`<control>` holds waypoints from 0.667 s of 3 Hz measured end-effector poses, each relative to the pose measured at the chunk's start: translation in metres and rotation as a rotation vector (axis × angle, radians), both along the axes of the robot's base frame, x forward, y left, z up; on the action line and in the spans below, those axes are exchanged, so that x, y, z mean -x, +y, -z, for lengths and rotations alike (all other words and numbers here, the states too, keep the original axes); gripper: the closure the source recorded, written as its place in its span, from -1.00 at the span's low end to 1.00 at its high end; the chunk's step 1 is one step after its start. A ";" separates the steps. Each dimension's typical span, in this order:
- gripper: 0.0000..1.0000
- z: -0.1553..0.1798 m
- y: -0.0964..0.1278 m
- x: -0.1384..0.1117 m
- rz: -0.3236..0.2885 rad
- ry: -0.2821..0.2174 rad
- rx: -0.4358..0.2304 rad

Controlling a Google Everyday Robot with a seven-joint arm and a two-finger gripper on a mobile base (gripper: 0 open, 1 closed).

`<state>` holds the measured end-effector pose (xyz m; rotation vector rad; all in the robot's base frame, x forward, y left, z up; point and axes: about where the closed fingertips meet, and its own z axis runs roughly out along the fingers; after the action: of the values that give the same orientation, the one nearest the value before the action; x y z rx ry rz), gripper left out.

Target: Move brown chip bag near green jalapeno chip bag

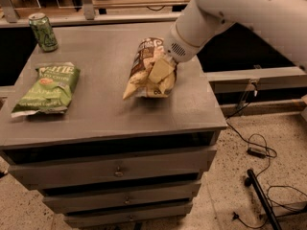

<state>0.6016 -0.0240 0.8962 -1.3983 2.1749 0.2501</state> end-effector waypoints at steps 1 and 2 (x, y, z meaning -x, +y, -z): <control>1.00 -0.013 0.005 0.000 -0.085 -0.051 -0.004; 1.00 -0.013 0.005 0.001 -0.085 -0.051 -0.004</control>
Offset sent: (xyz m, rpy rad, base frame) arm -0.0002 0.0057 0.0188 0.0204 -0.0548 0.0805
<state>0.6011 -0.0189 0.9092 -1.4803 2.0755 0.2469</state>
